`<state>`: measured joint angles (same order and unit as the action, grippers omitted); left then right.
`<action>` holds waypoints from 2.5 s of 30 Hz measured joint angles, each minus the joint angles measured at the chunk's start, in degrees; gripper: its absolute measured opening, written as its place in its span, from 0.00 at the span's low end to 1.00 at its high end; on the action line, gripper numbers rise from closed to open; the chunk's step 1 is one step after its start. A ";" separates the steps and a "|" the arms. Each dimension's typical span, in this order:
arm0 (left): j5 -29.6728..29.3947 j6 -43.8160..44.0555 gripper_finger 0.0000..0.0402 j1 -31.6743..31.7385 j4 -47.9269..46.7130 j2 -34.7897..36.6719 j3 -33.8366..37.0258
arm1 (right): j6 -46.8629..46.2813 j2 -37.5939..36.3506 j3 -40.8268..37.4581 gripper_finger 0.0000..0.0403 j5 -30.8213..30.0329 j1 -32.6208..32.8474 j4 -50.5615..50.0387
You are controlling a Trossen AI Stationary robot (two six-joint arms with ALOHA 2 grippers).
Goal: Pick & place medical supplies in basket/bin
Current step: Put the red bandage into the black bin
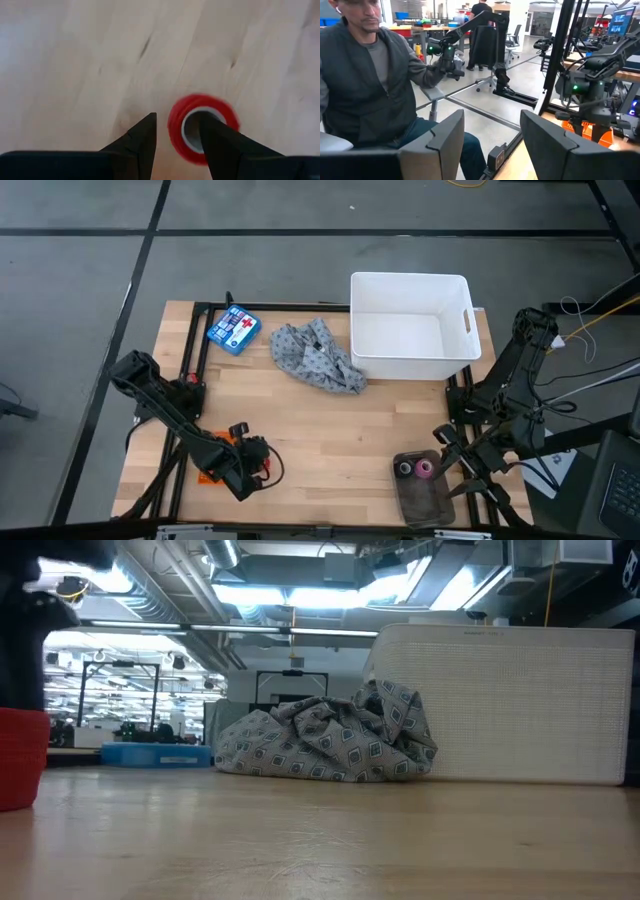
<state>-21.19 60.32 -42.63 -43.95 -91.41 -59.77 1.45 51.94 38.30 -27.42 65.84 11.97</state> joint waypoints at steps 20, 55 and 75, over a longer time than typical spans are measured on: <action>0.35 -18.12 0.08 4.39 5.51 -4.16 -0.20 | -0.56 0.02 0.02 0.48 -0.20 0.00 -0.02; 15.80 -69.53 0.06 22.95 69.30 -12.98 -6.75 | -2.77 -0.13 0.04 0.48 -1.97 -1.25 0.04; 30.81 -70.58 0.06 23.50 84.67 -12.38 -6.75 | 2.36 21.29 0.07 0.48 -9.06 -13.71 25.82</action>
<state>9.61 -10.27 -19.13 40.73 -103.80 -66.52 3.81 73.23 38.37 -36.48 52.14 37.79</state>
